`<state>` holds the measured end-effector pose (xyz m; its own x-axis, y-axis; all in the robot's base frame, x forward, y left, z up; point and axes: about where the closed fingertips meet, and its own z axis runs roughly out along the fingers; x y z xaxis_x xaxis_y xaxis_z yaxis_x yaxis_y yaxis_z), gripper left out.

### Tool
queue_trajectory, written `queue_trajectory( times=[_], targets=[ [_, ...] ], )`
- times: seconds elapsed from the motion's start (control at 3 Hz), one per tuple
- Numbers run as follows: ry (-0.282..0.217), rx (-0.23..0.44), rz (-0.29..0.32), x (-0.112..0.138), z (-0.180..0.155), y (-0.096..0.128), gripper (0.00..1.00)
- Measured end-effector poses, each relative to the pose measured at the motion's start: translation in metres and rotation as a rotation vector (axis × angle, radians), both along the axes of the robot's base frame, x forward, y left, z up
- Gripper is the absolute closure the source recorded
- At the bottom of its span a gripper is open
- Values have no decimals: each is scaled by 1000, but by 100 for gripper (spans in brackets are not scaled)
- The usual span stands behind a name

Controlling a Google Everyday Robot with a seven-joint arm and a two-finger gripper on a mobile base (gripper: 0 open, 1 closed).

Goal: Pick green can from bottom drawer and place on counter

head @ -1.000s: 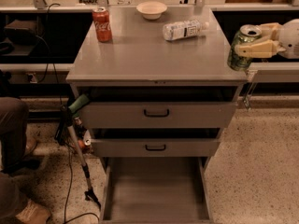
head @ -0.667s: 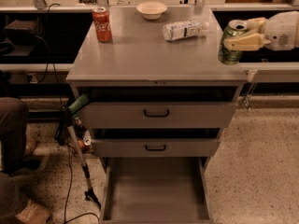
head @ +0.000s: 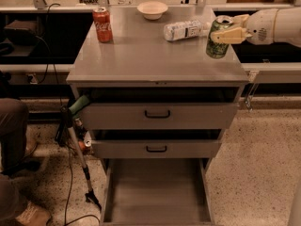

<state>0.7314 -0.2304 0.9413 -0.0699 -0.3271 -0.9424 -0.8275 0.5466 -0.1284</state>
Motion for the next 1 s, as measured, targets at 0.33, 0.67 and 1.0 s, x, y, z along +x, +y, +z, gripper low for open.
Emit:
queue_trajectory(
  times=[0.33, 0.67, 1.0],
  targets=[
    [1, 32, -33, 17, -3, 9, 100],
    [3, 69, -36, 32, -14, 25, 100],
    [-19, 94, -30, 41, -24, 34, 100]
  ],
)
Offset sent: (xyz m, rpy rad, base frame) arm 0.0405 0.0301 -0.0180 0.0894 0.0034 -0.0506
